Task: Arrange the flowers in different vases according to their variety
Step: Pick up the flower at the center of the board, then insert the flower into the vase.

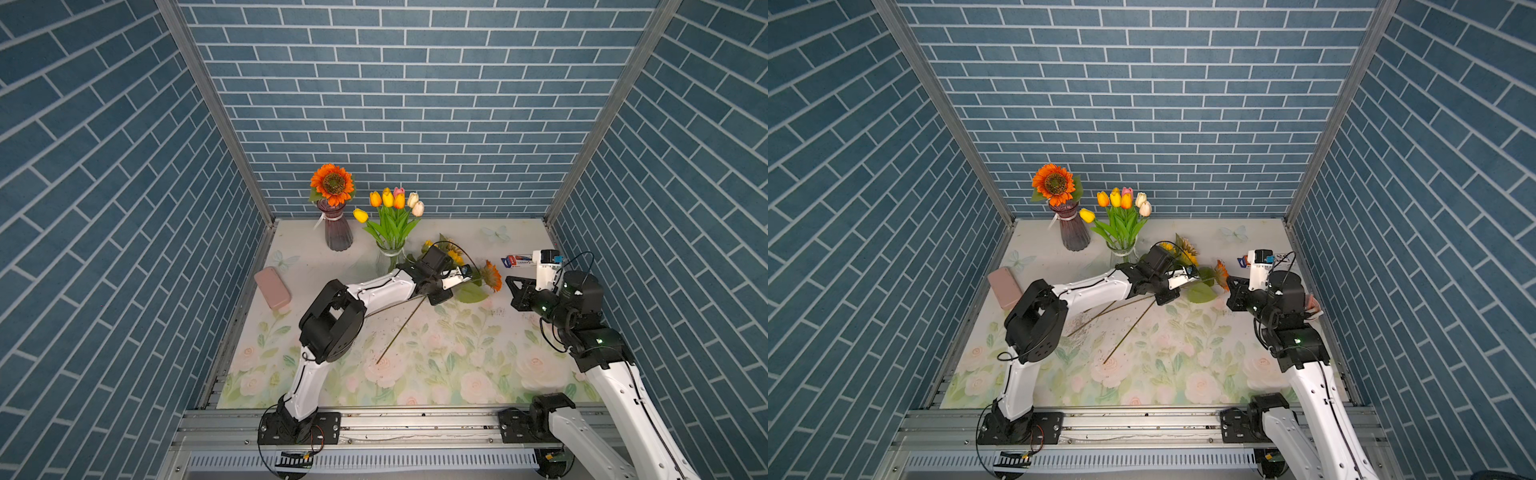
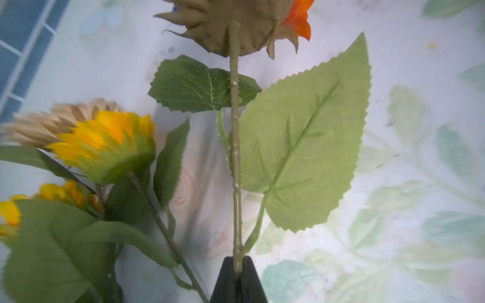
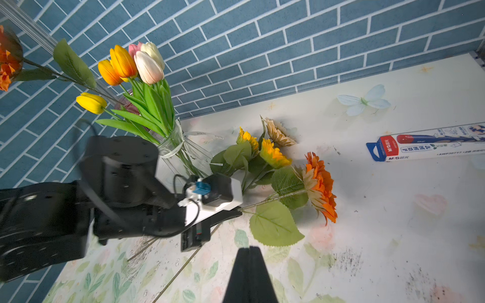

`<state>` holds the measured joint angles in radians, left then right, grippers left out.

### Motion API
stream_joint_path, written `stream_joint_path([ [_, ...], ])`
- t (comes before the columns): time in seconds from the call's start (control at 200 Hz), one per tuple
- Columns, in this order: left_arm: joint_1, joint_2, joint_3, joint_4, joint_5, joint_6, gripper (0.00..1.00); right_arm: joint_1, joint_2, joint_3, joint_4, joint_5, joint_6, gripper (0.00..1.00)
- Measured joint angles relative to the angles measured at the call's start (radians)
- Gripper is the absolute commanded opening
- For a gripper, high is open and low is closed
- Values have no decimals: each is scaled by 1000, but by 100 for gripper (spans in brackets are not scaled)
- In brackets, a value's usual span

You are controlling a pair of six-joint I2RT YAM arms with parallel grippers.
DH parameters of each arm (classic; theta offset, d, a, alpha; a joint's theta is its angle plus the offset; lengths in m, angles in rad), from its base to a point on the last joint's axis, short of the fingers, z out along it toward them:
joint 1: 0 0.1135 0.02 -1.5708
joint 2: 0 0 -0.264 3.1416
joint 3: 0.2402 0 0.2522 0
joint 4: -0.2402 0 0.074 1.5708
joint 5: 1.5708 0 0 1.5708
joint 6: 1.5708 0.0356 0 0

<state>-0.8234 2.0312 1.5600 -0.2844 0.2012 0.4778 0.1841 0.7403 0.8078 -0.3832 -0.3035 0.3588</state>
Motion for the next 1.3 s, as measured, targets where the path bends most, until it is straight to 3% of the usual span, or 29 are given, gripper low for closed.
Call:
stream_joint_path([
  [0.26,-36,-316,-89,1,-3,-27,0,0,-32,0,-2,0,0,0],
  [0.545,-32,-643,-215,27,-80,-49,0,0,-42,0,-6,-2,0,0],
  [0.715,-32,-866,-296,102,-162,-66,0,0,-43,0,-6,-10,0,0],
  [0.955,-18,-1117,-377,235,-363,-76,0,0,-36,0,-5,-29,0,0],
  [1.085,82,-1170,-375,290,-433,-60,0,0,-21,0,0,-43,0,0],
  [1.3,433,-1118,-291,365,-354,-79,0,0,3,-1,11,-58,0,0],
])
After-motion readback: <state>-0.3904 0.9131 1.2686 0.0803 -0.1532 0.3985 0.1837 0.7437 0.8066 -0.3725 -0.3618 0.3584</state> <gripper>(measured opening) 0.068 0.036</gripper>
